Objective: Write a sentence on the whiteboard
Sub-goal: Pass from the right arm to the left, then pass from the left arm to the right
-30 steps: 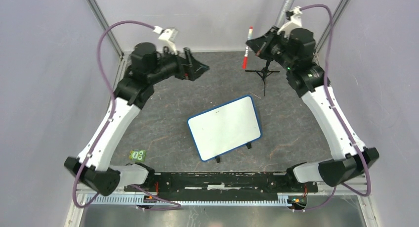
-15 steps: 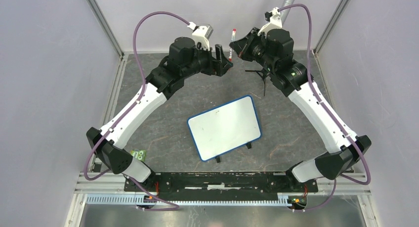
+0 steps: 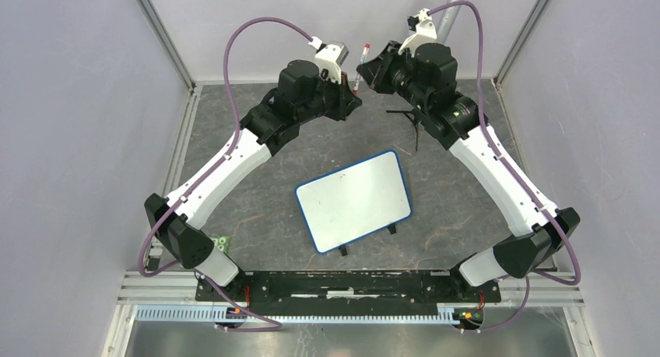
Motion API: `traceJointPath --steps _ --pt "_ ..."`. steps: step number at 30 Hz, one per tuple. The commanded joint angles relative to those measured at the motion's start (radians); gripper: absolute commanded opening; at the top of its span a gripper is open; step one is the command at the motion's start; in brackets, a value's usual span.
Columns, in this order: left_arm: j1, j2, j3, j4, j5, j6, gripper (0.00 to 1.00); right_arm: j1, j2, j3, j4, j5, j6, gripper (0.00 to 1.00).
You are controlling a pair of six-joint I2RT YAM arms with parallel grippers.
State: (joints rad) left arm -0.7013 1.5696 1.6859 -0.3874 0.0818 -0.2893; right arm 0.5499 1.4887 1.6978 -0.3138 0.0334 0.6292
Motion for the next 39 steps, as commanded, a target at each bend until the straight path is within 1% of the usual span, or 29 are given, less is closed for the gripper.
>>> traceJointPath --steps 1,2,3,4,5,6,8,10,12,14,16,18,19,21,23,25,26,28,31,33,36,39 --pt "0.024 -0.079 0.008 -0.018 0.020 0.092 0.03 0.001 -0.072 -0.013 0.076 -0.066 -0.196 0.31" --pt "0.036 -0.094 -0.004 -0.025 0.035 0.097 0.03 -0.007 -0.090 -0.023 0.087 -0.097 -0.250 0.46" --pt "0.048 -0.107 -0.014 -0.034 0.051 0.103 0.03 -0.017 -0.107 -0.029 0.096 -0.138 -0.311 0.64" --pt "0.059 -0.123 -0.025 -0.046 0.065 0.113 0.03 -0.028 -0.120 -0.038 0.109 -0.198 -0.365 0.78" --pt "0.068 -0.135 -0.033 -0.061 0.074 0.128 0.02 -0.038 -0.139 -0.049 0.114 -0.246 -0.431 0.89" --pt "0.075 -0.150 -0.040 -0.081 0.083 0.142 0.02 -0.043 -0.155 -0.060 0.109 -0.264 -0.471 0.97" --pt "0.085 -0.182 -0.062 -0.110 0.083 0.173 0.02 -0.053 -0.204 -0.111 0.104 -0.315 -0.555 0.98" --pt "0.111 -0.219 -0.104 -0.110 0.129 0.193 0.02 -0.059 -0.239 -0.148 0.067 -0.342 -0.620 0.98" --pt "0.140 -0.255 -0.148 -0.107 0.175 0.228 0.03 -0.070 -0.260 -0.170 0.014 -0.378 -0.707 0.98" --pt "0.154 -0.283 -0.181 -0.109 0.178 0.284 0.02 -0.097 -0.265 -0.174 -0.037 -0.450 -0.756 0.98" --pt "0.157 -0.309 -0.218 -0.109 0.181 0.381 0.03 -0.126 -0.259 -0.171 -0.082 -0.516 -0.773 0.98" --pt "0.158 -0.324 -0.236 -0.145 0.213 0.503 0.02 -0.157 -0.269 -0.200 -0.077 -0.586 -0.762 0.98" --pt "0.158 -0.332 -0.247 -0.158 0.236 0.548 0.02 -0.186 -0.275 -0.220 -0.054 -0.637 -0.721 0.98" --pt "0.158 -0.351 -0.279 -0.164 0.236 0.597 0.02 -0.236 -0.261 -0.249 -0.027 -0.802 -0.651 0.98" --pt "0.158 -0.360 -0.286 -0.212 0.245 0.651 0.02 -0.249 -0.204 -0.198 -0.115 -0.881 -0.663 0.98" --pt "0.157 -0.356 -0.264 -0.317 0.306 0.764 0.02 -0.249 -0.155 -0.133 -0.252 -0.965 -0.766 0.98" --pt "0.154 -0.347 -0.248 -0.366 0.321 0.789 0.02 -0.249 -0.157 -0.141 -0.254 -0.979 -0.767 0.98" --pt "0.154 -0.338 -0.231 -0.438 0.349 0.861 0.02 -0.249 -0.189 -0.198 -0.193 -1.036 -0.734 0.98" --pt "0.128 -0.348 -0.246 -0.466 0.313 0.962 0.02 -0.248 -0.243 -0.322 0.007 -1.106 -0.568 0.98" --pt "0.106 -0.363 -0.257 -0.461 0.295 1.006 0.02 -0.242 -0.229 -0.333 0.031 -1.115 -0.490 0.98" --pt "0.057 -0.368 -0.254 -0.443 0.224 1.019 0.02 -0.200 -0.198 -0.313 -0.006 -1.115 -0.450 0.98" --pt "0.016 -0.367 -0.250 -0.441 0.194 1.062 0.02 -0.154 -0.209 -0.384 0.105 -1.098 -0.332 0.98"
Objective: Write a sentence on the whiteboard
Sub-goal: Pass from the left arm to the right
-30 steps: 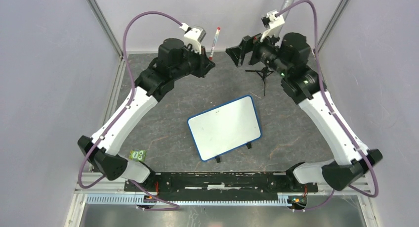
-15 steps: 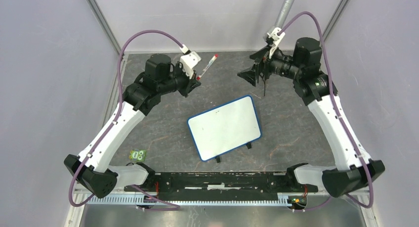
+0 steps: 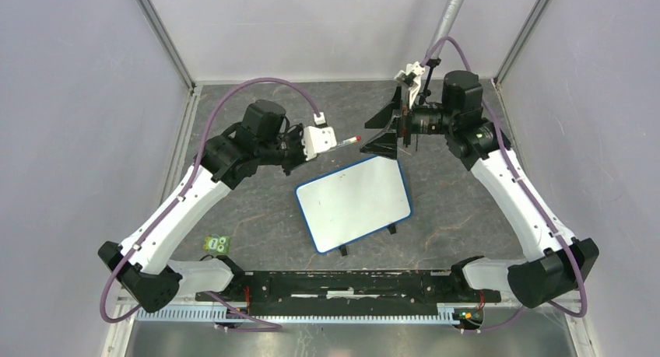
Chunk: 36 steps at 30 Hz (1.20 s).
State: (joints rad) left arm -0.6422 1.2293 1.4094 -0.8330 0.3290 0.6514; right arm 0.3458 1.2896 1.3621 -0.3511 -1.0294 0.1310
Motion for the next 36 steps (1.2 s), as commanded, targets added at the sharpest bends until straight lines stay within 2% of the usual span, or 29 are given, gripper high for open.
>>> traceJointPath --steps 1,4,6,12,21,25,31,36 --pt "-0.057 -0.026 0.027 0.008 -0.059 0.132 0.02 0.058 -0.003 -0.067 0.166 -0.041 0.194 0.98" --pt "-0.098 -0.025 0.030 0.016 -0.085 0.146 0.02 0.076 0.021 -0.097 0.210 -0.050 0.248 0.98" --pt "-0.116 -0.021 0.031 0.018 -0.098 0.149 0.02 0.093 0.032 -0.101 0.210 -0.048 0.254 0.94" --pt "-0.150 -0.016 0.012 0.017 -0.122 0.200 0.02 0.122 0.052 -0.149 0.248 -0.062 0.308 0.76" --pt "-0.193 0.032 0.024 -0.006 -0.201 0.224 0.02 0.154 0.053 -0.167 0.201 -0.028 0.272 0.53" --pt "-0.208 0.056 0.023 -0.006 -0.259 0.229 0.02 0.158 0.052 -0.167 0.169 -0.003 0.251 0.47" --pt "-0.215 0.075 0.040 -0.006 -0.273 0.195 0.02 0.161 0.050 -0.178 0.136 0.036 0.231 0.37" --pt "-0.223 0.083 0.048 -0.007 -0.285 0.187 0.03 0.163 0.054 -0.167 0.099 0.062 0.197 0.34"
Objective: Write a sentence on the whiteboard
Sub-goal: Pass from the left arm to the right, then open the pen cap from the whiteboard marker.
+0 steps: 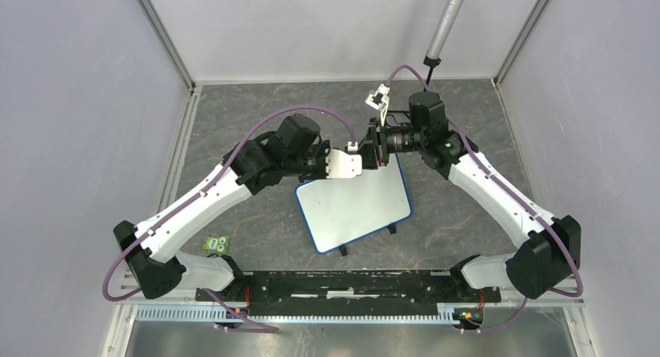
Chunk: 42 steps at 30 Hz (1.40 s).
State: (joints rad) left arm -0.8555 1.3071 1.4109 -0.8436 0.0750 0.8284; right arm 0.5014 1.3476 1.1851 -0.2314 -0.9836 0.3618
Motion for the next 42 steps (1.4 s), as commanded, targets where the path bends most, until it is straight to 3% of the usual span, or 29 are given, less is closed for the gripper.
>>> traceJointPath --steps 1,11,18,20,21,25,27,28,33,35,38,42 --pt "-0.015 0.008 0.053 0.005 -0.032 0.008 0.02 0.008 -0.003 0.012 -0.018 0.014 -0.031 0.34" --pt "-0.045 0.042 0.089 0.004 -0.029 -0.025 0.02 0.025 0.000 0.015 0.001 0.003 -0.018 0.34" --pt "-0.056 0.037 0.096 0.005 -0.003 -0.092 0.02 0.021 0.011 0.039 -0.023 0.008 -0.055 0.01" --pt "-0.056 0.018 0.080 0.004 0.005 -0.115 0.04 0.013 0.018 0.052 -0.038 0.005 -0.072 0.00" --pt "-0.056 0.008 0.071 0.004 0.005 -0.124 0.08 0.007 0.019 0.055 -0.041 -0.001 -0.074 0.00" --pt "-0.045 -0.019 0.050 -0.022 -0.007 -0.206 0.53 -0.005 0.029 0.080 -0.084 -0.007 -0.128 0.00" --pt "0.016 -0.035 0.075 -0.066 0.092 -0.257 0.70 -0.017 0.032 0.096 -0.131 0.000 -0.183 0.00" --pt "0.056 -0.043 0.086 -0.088 0.156 -0.289 0.74 -0.021 0.034 0.104 -0.158 0.005 -0.218 0.00" --pt "0.321 -0.070 0.100 -0.113 0.523 -0.470 0.82 -0.037 0.016 0.094 -0.220 0.026 -0.304 0.00" --pt "0.395 -0.083 0.080 -0.078 0.602 -0.556 0.84 -0.037 0.003 0.104 -0.250 0.063 -0.325 0.00" --pt "0.458 -0.129 0.022 0.026 0.679 -0.691 0.84 -0.036 -0.049 0.077 -0.253 0.066 -0.381 0.00" --pt "0.483 -0.187 -0.116 0.238 0.789 -0.866 0.84 -0.036 -0.072 0.048 -0.262 -0.063 -0.450 0.00"
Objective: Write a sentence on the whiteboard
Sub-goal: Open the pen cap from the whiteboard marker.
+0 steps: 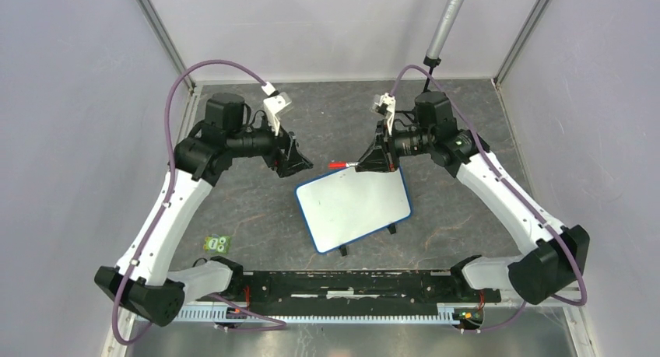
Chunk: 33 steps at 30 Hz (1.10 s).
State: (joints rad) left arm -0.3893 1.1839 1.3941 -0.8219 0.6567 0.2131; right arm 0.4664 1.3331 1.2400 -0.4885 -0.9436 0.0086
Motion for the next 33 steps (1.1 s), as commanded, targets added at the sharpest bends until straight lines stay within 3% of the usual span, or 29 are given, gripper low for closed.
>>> traceJointPath --steps 1,9,22,31,33 --pt "0.017 -0.069 -0.138 0.259 0.240 -0.279 0.83 0.000 -0.051 -0.008 -0.007 -0.114 -0.087 0.00" --pt "0.014 -0.062 -0.245 0.437 0.286 -0.390 0.75 0.025 -0.059 -0.043 0.072 -0.166 -0.010 0.00" --pt "-0.077 -0.021 -0.262 0.434 0.315 -0.343 0.67 0.065 -0.009 -0.010 0.102 -0.190 0.057 0.00" --pt "-0.131 -0.021 -0.271 0.318 0.364 -0.227 0.53 0.065 0.027 0.052 0.064 -0.175 0.031 0.00" --pt "-0.134 -0.022 -0.272 0.313 0.361 -0.222 0.39 0.064 0.031 0.053 0.068 -0.180 0.037 0.00"
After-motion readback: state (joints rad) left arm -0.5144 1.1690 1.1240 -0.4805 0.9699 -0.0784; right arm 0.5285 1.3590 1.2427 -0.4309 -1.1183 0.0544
